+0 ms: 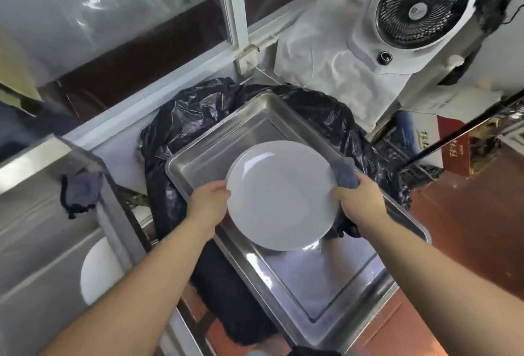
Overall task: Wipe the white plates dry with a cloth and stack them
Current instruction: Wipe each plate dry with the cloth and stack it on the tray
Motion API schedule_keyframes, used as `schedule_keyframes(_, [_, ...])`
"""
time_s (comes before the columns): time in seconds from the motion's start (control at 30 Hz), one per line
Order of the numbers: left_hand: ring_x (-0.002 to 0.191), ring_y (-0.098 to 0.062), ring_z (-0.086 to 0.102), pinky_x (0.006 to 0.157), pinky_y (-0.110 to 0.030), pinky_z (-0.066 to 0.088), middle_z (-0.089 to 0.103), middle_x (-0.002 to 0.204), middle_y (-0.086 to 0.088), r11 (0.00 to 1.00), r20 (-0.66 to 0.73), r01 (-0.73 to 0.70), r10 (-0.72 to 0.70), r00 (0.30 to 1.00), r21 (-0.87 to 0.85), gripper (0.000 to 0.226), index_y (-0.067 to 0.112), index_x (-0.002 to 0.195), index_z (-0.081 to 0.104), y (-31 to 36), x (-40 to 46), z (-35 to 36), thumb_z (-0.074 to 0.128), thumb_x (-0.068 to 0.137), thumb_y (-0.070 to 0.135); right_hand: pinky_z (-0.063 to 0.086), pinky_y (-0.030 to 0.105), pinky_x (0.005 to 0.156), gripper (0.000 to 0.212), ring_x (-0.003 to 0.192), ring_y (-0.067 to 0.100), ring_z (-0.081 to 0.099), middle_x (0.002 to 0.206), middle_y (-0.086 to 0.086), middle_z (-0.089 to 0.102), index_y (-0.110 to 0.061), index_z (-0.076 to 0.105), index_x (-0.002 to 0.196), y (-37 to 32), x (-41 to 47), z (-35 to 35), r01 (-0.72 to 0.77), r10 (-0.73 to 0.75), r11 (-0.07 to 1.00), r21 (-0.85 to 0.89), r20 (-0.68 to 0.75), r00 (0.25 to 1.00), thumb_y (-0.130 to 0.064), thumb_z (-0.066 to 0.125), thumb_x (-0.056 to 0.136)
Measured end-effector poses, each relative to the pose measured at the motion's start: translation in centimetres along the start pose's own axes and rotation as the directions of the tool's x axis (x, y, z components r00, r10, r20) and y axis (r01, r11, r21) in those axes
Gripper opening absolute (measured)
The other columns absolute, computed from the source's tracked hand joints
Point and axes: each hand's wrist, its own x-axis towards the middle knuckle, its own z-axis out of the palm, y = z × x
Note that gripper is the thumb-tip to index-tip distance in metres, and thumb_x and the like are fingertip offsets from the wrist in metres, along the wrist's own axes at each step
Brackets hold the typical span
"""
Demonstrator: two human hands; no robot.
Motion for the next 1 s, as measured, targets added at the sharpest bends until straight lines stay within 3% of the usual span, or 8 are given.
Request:
schedule_keyframes(0.1, [0.103,-0.019,0.071,0.083,-0.033,0.058,0.079,0.107,0.008,0.999,-0.04,-0.019,0.021,0.999,0.051,0.033,0.031,0.114,0.081,0.4,1.0,0.4,0.063,0.094,0.012,0.048,0.032,0.052,0.018,0.06,0.025,0.059,0.071,0.005,0.067,-0.019,0.06,0.081,-0.1,1.0,0.6,0.004,-0.004,1.0,-0.015,0.0,1.0,-0.023,0.066,0.064])
schedule_keyframes(0.17, [0.095,-0.012,0.07,0.071,-0.027,0.054,0.079,0.093,0.016,0.996,-0.057,-0.045,0.049,0.997,0.073,0.03,0.038,0.092,0.079,0.5,1.3,0.5,0.063,0.094,0.013,0.047,0.031,0.051,0.017,0.059,0.023,0.057,0.068,0.001,0.064,-0.02,0.058,0.08,-0.2,1.4,1.1,0.007,-0.007,1.0,-0.028,0.0,1.0,-0.023,0.065,0.065])
schedule_keyframes(0.37, [0.089,-0.003,0.065,0.066,-0.023,0.049,0.07,0.09,0.026,0.974,-0.102,-0.133,0.153,0.983,0.181,0.042,0.046,0.072,0.067,0.8,1.4,0.7,0.059,0.095,0.012,0.06,0.046,0.063,0.018,0.068,0.03,0.066,0.077,0.005,0.069,-0.023,0.059,0.085,-0.8,1.9,2.1,0.001,-0.002,0.995,-0.098,-0.009,1.0,-0.024,0.064,0.068])
schedule_keyframes(0.53, [0.089,-0.005,0.063,0.072,-0.029,0.051,0.066,0.091,0.026,0.948,-0.112,-0.159,0.196,0.974,0.276,0.033,0.041,0.088,0.069,0.6,1.6,1.0,0.056,0.095,0.011,0.062,0.049,0.074,0.018,0.076,0.031,0.067,0.084,0.004,0.069,-0.022,0.059,0.093,-1.4,2.1,2.7,0.015,-0.019,0.98,-0.201,-0.019,1.0,-0.023,0.061,0.076])
schedule_keyframes(0.63, [0.081,-0.004,0.06,0.067,-0.025,0.05,0.065,0.084,0.024,0.935,-0.13,-0.177,0.226,0.966,0.307,0.035,0.037,0.083,0.067,0.4,1.5,1.2,0.054,0.096,0.007,0.06,0.044,0.071,0.018,0.077,0.031,0.066,0.086,0.004,0.068,-0.024,0.058,0.097,-1.5,2.0,2.8,0.019,-0.025,0.971,-0.237,-0.02,0.999,-0.022,0.058,0.079])
schedule_keyframes(0.73, [0.08,-0.023,0.065,0.072,-0.035,0.056,0.071,0.079,0.007,0.922,-0.112,-0.189,0.239,0.965,0.338,0.031,0.023,0.077,0.071,0.1,1.2,1.3,0.053,0.094,0.004,0.053,0.037,0.062,0.018,0.074,0.029,0.065,0.085,0.004,0.067,-0.025,0.056,0.098,-1.6,1.8,2.9,0.016,-0.023,0.965,-0.262,-0.021,1.0,-0.022,0.055,0.08])
schedule_keyframes(0.8, [0.081,-0.035,0.065,0.072,-0.036,0.054,0.074,0.083,-0.008,0.913,-0.102,-0.206,0.256,0.961,0.352,0.025,0.011,0.081,0.072,0.0,1.2,1.2,0.052,0.093,0.003,0.057,0.04,0.066,0.022,0.077,0.031,0.066,0.086,0.003,0.067,-0.024,0.056,0.102,-1.6,1.7,2.9,0.02,-0.028,0.961,-0.276,-0.023,0.999,-0.022,0.055,0.08])
schedule_keyframes(1.0, [0.08,-0.035,0.067,0.068,-0.036,0.053,0.072,0.084,-0.012,0.898,-0.096,-0.21,0.266,0.959,0.387,0.025,0.006,0.085,0.076,-0.3,1.4,1.1,0.052,0.093,0.001,0.061,0.048,0.07,0.021,0.076,0.03,0.063,0.087,0.002,0.065,-0.026,0.053,0.099,-1.6,1.5,3.2,0.054,-0.069,0.941,-0.334,-0.033,0.997,-0.019,0.055,0.079])
